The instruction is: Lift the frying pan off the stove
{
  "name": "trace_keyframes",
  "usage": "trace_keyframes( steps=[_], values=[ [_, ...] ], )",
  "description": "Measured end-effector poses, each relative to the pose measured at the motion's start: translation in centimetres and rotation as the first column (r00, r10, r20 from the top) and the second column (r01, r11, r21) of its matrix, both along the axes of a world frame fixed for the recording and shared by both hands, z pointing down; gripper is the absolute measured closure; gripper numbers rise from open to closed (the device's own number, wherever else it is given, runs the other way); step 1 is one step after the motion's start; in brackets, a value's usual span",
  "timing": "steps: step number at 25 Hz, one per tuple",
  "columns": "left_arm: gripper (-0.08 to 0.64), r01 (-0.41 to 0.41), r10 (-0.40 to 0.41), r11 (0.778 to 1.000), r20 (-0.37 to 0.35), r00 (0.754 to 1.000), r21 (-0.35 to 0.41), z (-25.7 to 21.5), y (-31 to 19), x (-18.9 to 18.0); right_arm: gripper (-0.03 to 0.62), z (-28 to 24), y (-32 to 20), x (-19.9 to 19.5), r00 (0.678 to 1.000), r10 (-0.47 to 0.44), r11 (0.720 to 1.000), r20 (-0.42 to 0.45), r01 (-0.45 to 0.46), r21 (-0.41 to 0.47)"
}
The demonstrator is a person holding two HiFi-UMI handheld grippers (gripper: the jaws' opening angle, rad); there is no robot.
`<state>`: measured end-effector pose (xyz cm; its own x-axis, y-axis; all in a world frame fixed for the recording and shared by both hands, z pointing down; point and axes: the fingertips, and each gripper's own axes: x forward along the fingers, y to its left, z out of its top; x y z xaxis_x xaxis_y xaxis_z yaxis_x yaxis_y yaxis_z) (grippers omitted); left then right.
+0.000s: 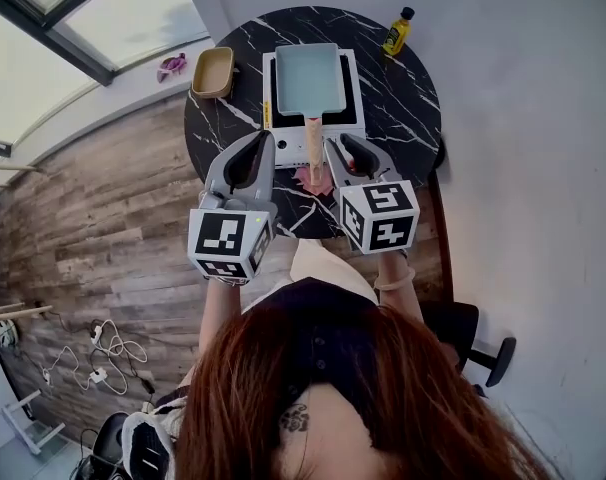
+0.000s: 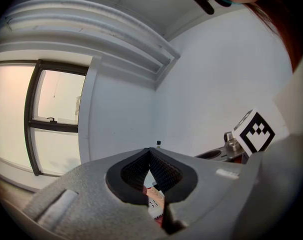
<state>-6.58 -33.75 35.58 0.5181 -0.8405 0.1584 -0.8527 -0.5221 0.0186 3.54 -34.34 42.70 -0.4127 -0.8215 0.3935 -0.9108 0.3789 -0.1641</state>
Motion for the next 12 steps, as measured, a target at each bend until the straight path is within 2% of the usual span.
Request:
trace_keyframes(
  steps=[12],
  values=[
    [0.549,0.022,-0.022,0.999,0.003,1.000,-0.040,1.5,-2.0,-0.1,0.448,3.3,-2.4,-0.2,0.999,-0.030,0.995,0.034,0.033,-0.096]
  ],
)
